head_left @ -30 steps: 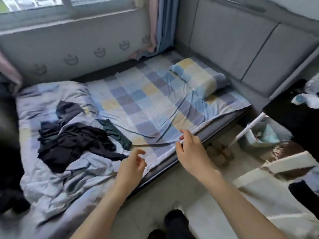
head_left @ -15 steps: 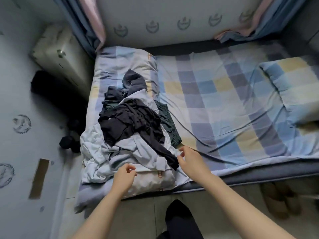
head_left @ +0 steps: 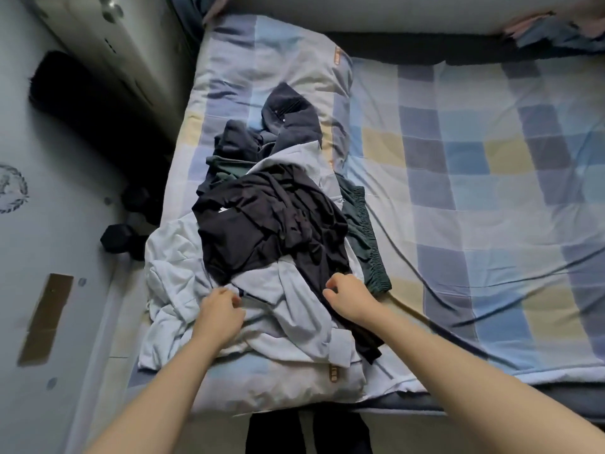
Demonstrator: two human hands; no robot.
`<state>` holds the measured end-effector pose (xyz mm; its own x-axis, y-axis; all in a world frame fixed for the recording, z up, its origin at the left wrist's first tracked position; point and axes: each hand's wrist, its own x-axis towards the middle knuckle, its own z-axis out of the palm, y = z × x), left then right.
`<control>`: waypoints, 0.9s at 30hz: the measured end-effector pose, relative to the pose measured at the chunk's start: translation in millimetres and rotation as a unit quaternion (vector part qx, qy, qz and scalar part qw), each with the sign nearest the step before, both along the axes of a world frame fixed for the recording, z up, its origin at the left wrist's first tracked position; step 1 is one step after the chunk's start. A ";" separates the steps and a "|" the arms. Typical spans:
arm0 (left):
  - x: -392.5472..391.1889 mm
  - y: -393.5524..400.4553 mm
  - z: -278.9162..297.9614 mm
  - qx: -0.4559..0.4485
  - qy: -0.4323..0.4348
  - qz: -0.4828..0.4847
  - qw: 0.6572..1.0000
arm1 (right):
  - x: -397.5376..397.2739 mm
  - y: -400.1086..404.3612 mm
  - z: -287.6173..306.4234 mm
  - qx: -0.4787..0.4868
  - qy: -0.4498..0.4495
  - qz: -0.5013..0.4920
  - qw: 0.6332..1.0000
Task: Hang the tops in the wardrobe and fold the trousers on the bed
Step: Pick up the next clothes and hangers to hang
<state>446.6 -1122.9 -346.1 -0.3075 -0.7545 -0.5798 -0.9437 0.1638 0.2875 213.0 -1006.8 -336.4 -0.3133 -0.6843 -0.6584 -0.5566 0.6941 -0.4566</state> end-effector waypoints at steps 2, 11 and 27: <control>-5.2 -26.1 -25.5 -0.009 -0.022 -0.034 0.999 | -1.4 -26.1 -30.8 0.007 -0.004 -0.030 1.000; -19.6 -80.5 -94.0 0.036 -0.019 -0.057 0.998 | 1.1 -36.7 -136.9 0.091 -0.143 -0.165 0.972; 7.3 -68.1 75.9 0.061 0.278 0.202 0.937 | 34.9 44.9 70.5 -0.148 -0.190 -0.533 0.811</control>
